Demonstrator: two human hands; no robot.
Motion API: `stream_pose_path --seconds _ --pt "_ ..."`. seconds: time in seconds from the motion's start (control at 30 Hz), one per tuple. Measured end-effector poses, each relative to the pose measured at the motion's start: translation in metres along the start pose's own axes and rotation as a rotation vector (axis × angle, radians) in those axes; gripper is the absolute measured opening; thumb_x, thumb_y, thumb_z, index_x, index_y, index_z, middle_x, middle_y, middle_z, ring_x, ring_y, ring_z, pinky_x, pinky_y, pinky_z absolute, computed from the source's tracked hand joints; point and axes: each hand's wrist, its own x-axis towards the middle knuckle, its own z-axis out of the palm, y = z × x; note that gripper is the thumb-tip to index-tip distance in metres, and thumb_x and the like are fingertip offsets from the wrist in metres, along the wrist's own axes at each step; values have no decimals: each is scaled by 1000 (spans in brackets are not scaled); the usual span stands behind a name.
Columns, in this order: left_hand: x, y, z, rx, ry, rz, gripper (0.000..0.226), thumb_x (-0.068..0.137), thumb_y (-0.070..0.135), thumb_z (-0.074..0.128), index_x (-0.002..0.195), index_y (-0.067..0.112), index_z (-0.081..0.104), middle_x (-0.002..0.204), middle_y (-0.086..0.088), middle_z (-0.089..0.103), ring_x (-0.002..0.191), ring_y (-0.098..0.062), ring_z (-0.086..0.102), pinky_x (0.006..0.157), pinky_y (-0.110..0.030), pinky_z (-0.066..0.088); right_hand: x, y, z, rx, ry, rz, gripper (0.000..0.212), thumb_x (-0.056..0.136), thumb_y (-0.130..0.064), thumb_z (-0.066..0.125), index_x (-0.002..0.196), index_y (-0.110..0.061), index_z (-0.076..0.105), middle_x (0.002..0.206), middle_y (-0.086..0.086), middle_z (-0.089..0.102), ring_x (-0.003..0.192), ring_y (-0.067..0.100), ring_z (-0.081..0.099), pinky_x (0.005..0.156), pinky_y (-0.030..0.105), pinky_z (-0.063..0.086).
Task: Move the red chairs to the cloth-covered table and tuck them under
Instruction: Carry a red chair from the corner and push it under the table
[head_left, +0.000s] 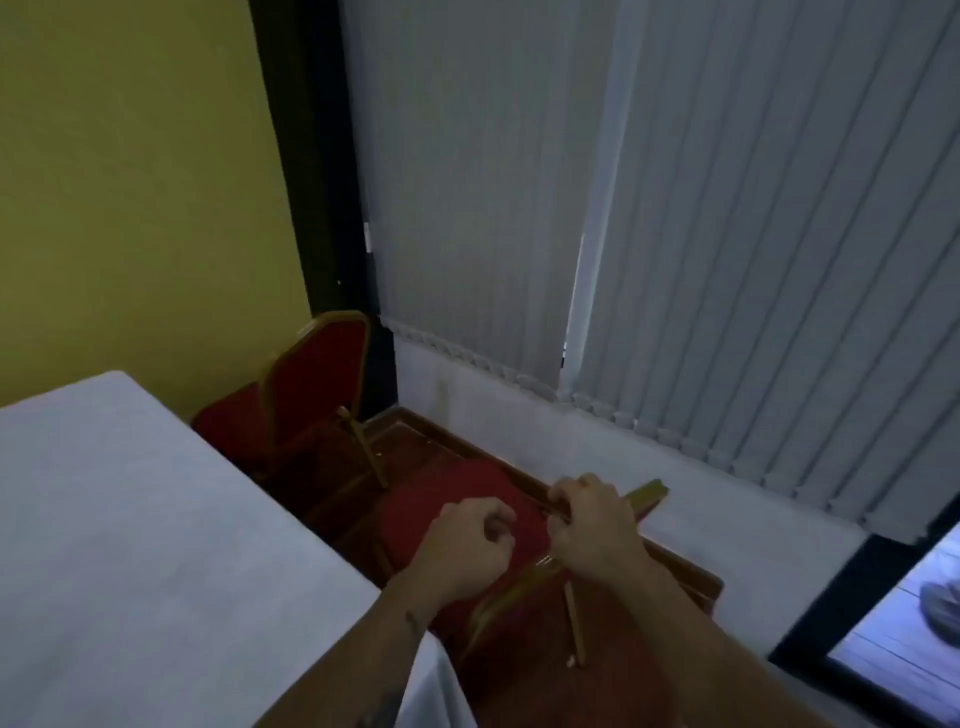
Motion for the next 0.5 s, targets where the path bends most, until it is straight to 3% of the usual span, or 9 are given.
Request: stream_pose_path --seconds 0.13,0.23,0.3,0.37,0.43,0.5 --pt "31 23 32 36 -191 -48 38 81 39 67 119 33 67 110 11 69 103 -10 64 95 -34 54 17 47 0 -54 -25 152 38 91 -40 55 127 -28 61 129 3 48 126 28 41 105 46 37" --pt "48 31 57 86 -276 -77 42 74 47 70 115 36 66 114 10 68 104 -15 64 93 -38 54 24 73 11 83 -31 172 32 87 -46 61 114 -29 64 126 -2 44 129 26 34 103 47 39" --pt "57 33 70 184 -329 -80 49 76 49 70 122 35 63 118 5 60 109 -20 57 93 -38 49 30 82 12 172 -47 154 23 87 -47 66 103 -31 64 120 -5 42 130 24 31 101 42 40" --pt "65 32 75 284 -371 -105 49 78 46 68 124 31 61 116 2 56 108 -23 55 91 -39 47 36 89 11 251 -52 178 26 86 -47 70 104 -31 64 123 -5 41 134 24 26 103 43 39" --pt "68 27 79 310 -446 -153 38 78 41 65 114 29 65 107 2 58 103 -25 60 87 -38 50 36 91 13 367 -3 246 52 82 -43 79 128 -26 59 140 3 35 141 26 20 109 46 33" --pt "66 19 81 300 -508 -222 37 74 33 62 110 29 66 105 1 63 97 -25 64 86 -41 55 35 86 18 526 94 342 95 75 -33 87 153 -20 36 157 9 20 147 29 15 115 47 27"
